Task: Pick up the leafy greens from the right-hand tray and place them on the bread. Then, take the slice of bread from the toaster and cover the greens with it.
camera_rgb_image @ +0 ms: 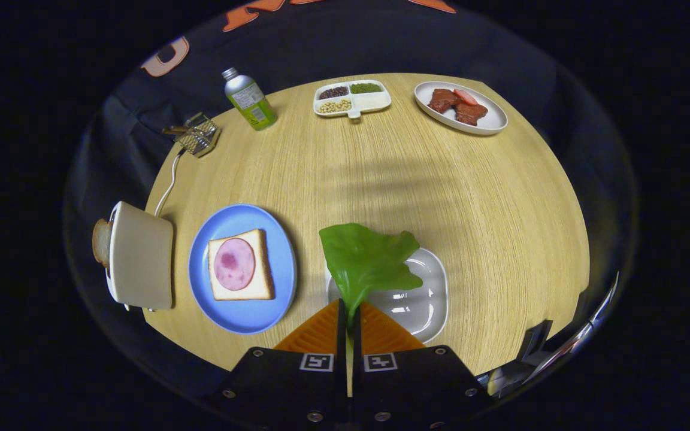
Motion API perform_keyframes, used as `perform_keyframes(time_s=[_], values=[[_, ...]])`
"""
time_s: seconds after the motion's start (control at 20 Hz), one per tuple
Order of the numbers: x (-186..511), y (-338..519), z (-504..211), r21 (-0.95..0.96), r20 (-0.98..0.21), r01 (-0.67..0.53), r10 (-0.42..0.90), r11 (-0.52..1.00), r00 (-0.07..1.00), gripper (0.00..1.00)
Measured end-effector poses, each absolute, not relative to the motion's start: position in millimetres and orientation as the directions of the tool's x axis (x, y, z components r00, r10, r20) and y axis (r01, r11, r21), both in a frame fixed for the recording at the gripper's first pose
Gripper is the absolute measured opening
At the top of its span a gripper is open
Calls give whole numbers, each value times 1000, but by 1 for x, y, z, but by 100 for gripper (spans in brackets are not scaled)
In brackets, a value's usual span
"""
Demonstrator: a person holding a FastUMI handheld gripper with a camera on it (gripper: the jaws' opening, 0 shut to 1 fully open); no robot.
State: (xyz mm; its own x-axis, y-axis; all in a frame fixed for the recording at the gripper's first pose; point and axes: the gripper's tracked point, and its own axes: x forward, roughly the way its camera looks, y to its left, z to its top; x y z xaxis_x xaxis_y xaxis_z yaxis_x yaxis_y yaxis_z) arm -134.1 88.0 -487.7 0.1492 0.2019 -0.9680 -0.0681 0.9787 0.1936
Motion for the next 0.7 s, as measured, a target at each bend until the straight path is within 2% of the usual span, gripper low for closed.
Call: perform_keyframes(time_s=[0.25, 0.7], values=[[-132, 123, -472, 240, -953, -125, 258, 963, 156, 4], [-131, 216, -462, 340, -921, -242, 374, 909, 107, 4]])
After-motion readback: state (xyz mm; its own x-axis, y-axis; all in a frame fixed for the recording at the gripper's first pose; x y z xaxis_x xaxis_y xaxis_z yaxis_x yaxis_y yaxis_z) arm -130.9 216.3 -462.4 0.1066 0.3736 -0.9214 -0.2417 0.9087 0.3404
